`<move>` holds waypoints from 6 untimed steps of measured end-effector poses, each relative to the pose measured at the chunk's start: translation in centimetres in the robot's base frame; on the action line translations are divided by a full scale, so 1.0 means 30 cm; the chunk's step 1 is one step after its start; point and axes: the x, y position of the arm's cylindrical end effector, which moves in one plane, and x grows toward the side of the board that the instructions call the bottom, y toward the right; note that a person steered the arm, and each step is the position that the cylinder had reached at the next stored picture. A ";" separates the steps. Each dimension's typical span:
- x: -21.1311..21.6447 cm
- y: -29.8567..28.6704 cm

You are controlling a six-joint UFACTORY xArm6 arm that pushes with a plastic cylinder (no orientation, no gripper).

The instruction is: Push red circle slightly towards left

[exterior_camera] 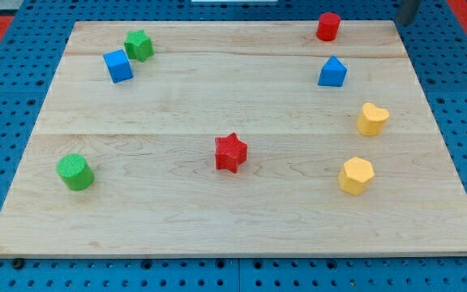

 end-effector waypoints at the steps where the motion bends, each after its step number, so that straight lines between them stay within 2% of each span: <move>1: -0.002 -0.044; 2: -0.001 -0.192; 3: 0.000 -0.427; 4: 0.001 -0.428; 6: 0.164 -0.361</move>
